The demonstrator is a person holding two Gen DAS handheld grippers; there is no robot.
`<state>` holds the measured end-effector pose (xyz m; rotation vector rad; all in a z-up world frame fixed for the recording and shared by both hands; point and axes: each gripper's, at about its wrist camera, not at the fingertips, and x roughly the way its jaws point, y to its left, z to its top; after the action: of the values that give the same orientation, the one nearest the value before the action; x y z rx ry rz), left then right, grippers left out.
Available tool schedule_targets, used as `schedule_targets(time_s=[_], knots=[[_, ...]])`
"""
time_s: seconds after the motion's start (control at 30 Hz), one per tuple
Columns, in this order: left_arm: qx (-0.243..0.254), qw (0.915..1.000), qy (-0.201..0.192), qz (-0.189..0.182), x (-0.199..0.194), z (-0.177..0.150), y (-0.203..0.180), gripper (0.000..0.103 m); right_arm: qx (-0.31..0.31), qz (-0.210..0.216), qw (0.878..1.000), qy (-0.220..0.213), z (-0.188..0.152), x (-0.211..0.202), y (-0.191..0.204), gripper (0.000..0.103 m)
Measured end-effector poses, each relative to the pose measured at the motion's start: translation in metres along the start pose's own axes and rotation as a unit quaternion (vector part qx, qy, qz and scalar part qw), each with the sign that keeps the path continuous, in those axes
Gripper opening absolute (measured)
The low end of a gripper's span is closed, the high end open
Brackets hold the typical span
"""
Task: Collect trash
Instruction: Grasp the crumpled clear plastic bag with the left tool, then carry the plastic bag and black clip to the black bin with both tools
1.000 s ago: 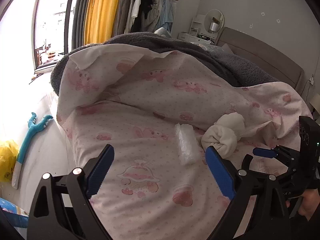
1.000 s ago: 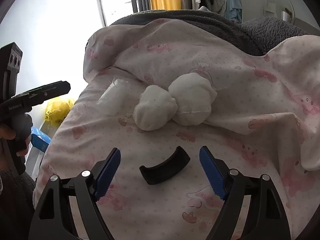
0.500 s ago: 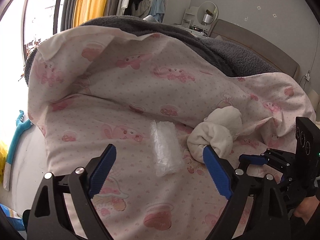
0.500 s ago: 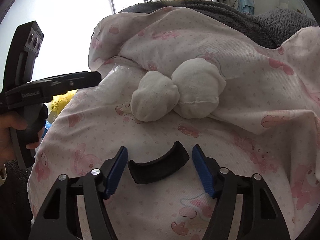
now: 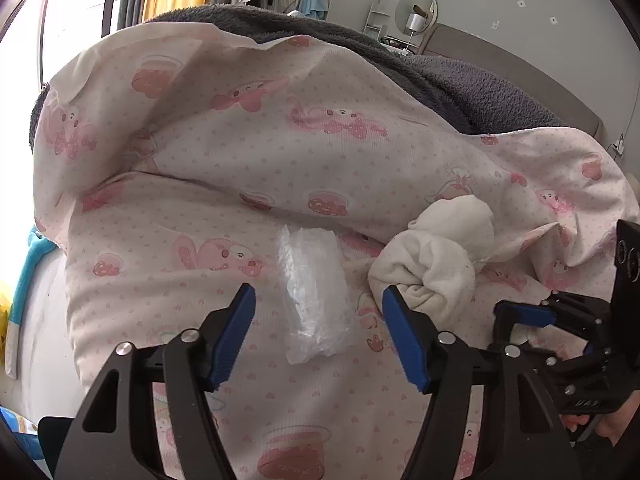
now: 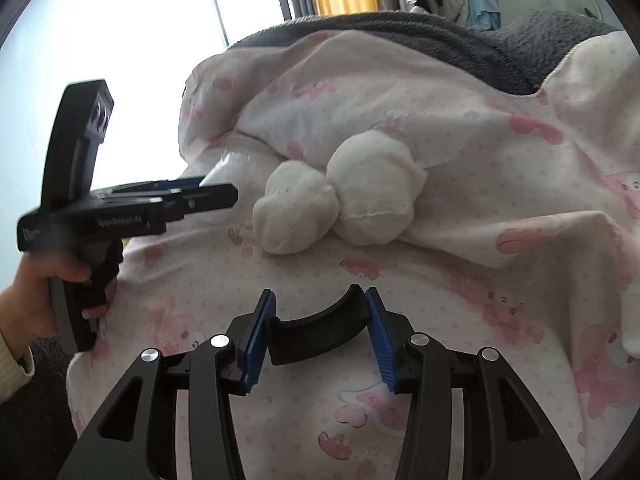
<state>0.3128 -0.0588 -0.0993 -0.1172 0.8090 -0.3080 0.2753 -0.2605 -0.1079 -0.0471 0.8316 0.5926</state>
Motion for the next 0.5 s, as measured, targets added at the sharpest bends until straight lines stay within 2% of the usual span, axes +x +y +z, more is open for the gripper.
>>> schedule_targets(time_s=[0.1,0.27,0.5], knots=[[0.006,1.0000,0.001,0.007,0.003,0.001,-0.007,0.057,0.008,-0.002,1.000,-0.007,0.002,-0.005,-0.001,0.047],[0.011,0.9998,0.016,-0.005,0.009,0.001,-0.010,0.040,0.014,-0.006,1.000,-0.014,0.006,-0.011,0.004,0.047],[0.011,0.9995,0.013,-0.026,0.001,-0.002,-0.006,0.036,0.032,-0.009,0.999,-0.028,0.014,-0.018,0.013,0.047]])
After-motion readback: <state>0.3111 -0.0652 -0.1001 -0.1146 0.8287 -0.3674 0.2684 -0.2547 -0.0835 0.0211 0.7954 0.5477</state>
